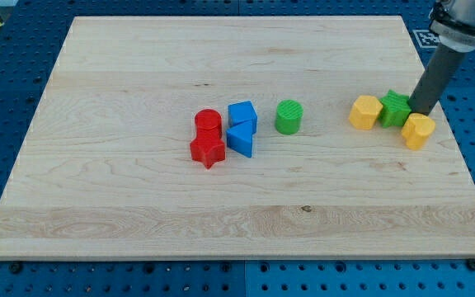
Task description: Slide the yellow heart towards center right
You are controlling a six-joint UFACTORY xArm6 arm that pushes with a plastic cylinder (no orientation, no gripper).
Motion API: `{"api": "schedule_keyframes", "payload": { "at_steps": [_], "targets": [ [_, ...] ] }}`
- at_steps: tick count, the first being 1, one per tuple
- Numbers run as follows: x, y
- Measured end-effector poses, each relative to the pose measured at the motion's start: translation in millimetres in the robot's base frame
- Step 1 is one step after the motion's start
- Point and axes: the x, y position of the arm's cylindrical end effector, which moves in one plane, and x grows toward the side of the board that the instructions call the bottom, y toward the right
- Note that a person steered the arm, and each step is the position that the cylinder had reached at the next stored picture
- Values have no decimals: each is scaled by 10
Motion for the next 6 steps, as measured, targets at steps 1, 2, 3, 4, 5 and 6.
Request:
{"api": "schedule_keyframes", "payload": {
  "at_steps": [1,2,3,4,5,6],
  "targets": [
    [115,-220],
    [236,-440],
    [355,-677],
    [457,-861],
    [513,-541],
    [428,-180]
  ]
}}
